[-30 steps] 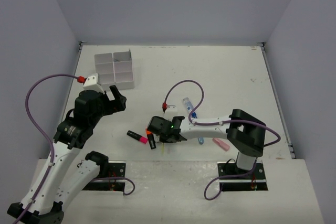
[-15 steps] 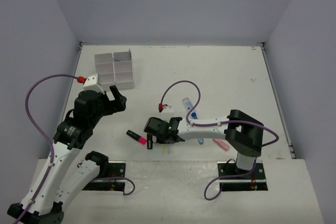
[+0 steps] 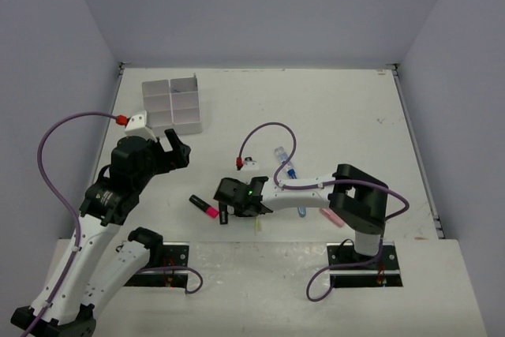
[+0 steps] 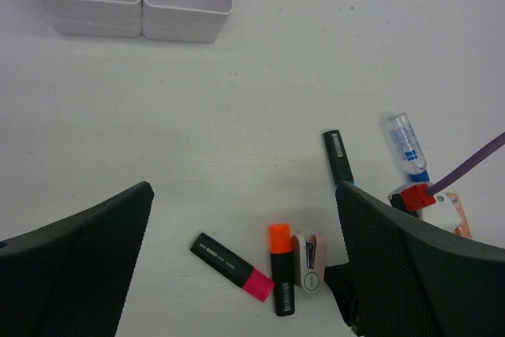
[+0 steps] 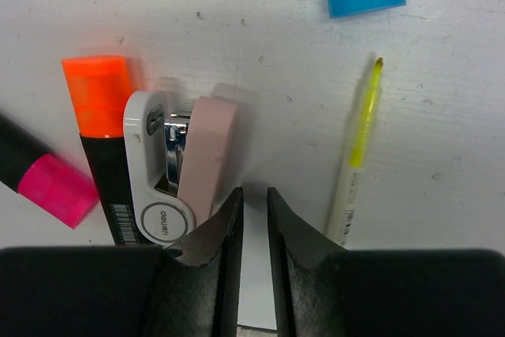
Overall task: Sort the stationery into containers
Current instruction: Pick up the pen from the center of the board.
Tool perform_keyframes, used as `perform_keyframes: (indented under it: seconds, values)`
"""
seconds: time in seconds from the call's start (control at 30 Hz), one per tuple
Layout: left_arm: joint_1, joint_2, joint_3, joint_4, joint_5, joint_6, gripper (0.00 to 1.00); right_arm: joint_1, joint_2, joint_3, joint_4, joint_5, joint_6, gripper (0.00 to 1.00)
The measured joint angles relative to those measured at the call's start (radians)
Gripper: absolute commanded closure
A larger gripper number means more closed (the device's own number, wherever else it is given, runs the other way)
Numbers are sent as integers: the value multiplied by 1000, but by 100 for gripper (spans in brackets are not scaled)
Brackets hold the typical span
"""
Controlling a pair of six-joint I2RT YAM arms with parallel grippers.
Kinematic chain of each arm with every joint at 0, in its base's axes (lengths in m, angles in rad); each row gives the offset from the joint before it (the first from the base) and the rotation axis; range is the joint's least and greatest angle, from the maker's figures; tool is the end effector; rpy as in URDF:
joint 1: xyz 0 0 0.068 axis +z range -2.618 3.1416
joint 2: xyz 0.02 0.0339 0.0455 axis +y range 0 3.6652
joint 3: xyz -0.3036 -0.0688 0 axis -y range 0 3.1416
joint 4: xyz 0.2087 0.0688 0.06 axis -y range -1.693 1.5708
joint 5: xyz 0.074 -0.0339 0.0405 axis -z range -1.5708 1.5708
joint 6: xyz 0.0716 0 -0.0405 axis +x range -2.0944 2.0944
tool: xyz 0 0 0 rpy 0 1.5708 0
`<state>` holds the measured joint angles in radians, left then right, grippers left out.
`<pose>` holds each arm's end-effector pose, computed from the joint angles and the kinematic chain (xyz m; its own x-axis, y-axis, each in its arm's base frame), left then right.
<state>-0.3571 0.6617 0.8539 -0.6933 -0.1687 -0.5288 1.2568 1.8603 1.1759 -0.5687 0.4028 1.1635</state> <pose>0.0985 -0.0239 0.3294 -0.4929 -0.3469 -0.7980 -0.0487 0.9266 -0.3728 0.1348 0.3242 0.1861 -0.8849 0.0099 -0.4657 -0.0622 0.9883 0.1393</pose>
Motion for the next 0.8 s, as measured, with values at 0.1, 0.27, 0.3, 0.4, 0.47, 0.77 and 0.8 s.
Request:
perform_keyframes:
  seconds: [0.1, 0.27, 0.3, 0.4, 0.47, 0.77, 0.8]
  values:
    - [-2, 1, 0, 0, 1, 0, 0, 0, 0, 2, 0, 0, -14, 80]
    - [-4, 3, 0, 1, 2, 1, 0, 0, -1, 28, -3, 2, -51, 79]
    - [-4, 4, 0, 1, 2, 1, 0, 0, -2, 35, -3, 4, -57, 79]
    - [-4, 4, 0, 3, 2, 1, 0, -9, -29, 37, -12, 7, -79, 74]
    - [-4, 5, 0, 3, 2, 2, 0, -21, -63, 31, -19, 8, -90, 66]
    - [-5, 7, -2, 4, 3, 2, 0, -128, -275, -170, -79, 17, -129, 58]
    - [-5, 7, -2, 4, 3, 2, 0, -140, -298, -201, -94, 16, -130, 58]
